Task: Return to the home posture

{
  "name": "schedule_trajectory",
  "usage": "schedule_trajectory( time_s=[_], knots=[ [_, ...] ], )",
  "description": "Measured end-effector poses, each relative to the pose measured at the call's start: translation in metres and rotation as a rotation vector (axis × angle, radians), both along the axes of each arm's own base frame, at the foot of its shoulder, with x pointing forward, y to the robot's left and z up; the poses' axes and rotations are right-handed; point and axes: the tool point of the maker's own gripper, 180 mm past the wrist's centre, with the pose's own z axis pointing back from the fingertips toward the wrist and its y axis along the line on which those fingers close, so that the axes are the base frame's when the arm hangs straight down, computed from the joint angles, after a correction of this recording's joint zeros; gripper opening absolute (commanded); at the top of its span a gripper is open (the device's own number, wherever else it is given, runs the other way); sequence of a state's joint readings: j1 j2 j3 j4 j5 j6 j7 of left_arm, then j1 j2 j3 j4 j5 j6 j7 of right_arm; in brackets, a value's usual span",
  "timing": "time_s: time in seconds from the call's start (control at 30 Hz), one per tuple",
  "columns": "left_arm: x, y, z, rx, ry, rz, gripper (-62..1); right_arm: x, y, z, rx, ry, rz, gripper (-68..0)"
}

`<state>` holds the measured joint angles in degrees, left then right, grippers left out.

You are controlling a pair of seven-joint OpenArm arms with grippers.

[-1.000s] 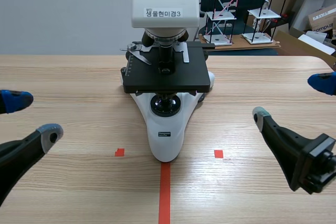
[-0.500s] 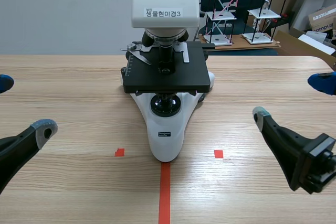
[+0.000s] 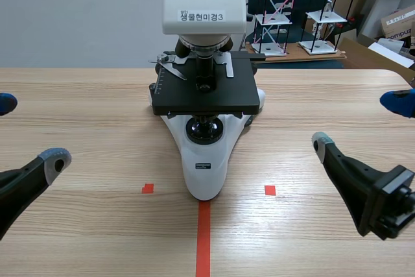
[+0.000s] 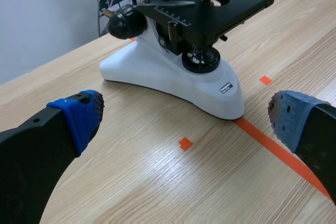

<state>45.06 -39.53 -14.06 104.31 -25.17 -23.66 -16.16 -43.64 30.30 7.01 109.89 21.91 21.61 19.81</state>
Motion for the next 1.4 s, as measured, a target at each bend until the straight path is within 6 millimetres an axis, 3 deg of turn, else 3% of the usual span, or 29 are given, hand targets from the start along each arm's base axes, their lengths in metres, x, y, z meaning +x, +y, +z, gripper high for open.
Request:
schedule_trajectory(
  time_s=[1.4],
  knots=[
    [-0.0003,0.0004,-0.0028,0.009,0.012,0.001,1.4,0.0000,0.0000,-0.0001,0.000,0.000,0.000,0.4]
  ],
)
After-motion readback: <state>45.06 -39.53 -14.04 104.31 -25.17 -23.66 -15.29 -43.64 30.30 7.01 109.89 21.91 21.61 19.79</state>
